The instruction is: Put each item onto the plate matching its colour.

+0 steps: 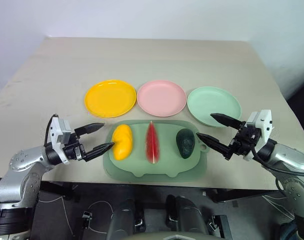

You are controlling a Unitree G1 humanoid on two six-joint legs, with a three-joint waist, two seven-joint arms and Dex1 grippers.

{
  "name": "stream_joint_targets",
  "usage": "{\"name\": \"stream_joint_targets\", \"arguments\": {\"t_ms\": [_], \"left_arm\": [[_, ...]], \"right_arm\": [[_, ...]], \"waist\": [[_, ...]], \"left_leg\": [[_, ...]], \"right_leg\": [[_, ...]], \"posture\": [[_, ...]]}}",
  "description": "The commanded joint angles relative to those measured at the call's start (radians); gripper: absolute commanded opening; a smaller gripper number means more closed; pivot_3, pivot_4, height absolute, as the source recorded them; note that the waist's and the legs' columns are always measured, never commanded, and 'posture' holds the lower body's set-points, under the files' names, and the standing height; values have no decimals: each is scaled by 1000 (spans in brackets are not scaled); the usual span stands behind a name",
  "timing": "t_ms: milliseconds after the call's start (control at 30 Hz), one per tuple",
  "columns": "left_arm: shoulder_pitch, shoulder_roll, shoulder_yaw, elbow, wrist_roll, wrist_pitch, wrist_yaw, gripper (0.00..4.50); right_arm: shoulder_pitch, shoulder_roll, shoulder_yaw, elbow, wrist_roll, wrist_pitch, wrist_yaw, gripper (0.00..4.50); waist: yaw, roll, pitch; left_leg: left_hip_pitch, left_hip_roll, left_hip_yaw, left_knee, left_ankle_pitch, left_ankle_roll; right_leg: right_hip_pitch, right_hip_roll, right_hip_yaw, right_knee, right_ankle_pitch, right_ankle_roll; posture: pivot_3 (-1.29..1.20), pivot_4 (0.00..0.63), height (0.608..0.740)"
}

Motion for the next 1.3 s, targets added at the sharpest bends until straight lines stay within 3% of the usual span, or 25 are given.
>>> {"name": "stream_joint_targets", "arguments": {"t_ms": [33,333,467,667,900,1300], "left_arm": [[-4,2,26,-32,-12,-15,9,4484],[-58,-32,-24,-43,-1,-6,50,4484],[-81,-53,-58,-37,7,-8,50,4484],[-114,-67,-97,-33,3,10,51,4484],[-146,-56,-94,9,4,6,14,4484],[-150,-77,-100,16,26,-16,19,4484]], "right_arm": [[-35,-11,6,-5,15,-7,17,4500],[-35,-26,-12,-40,34,37,-8,4500],[-3,-124,-27,-74,83,195,-25,4500],[-33,-159,-73,-101,210,409,-148,4500],[-142,-130,-44,-108,362,601,-317,4500],[-239,-29,114,-48,333,657,-410,4500]], "waist": [[1,0,0],[2,0,0],[2,0,0],[0,0,0],[1,0,0],[1,0,0]], "left_leg": [[0,0,0,0,0,0],[0,0,0,0,0,0],[0,0,0,0,0,0],[1,0,0,0,0,0],[0,0,0,0,0,0],[0,0,0,0,1,-1]], "right_leg": [[0,0,0,0,0,0],[0,0,0,0,0,0],[0,0,0,0,1,-1],[1,0,0,1,0,-1],[1,0,0,0,1,-1],[1,0,0,1,1,-1]], "posture": [[0,150,696],[0,150,696],[0,150,696],[0,150,696],[0,150,696],[0,150,696]]}}
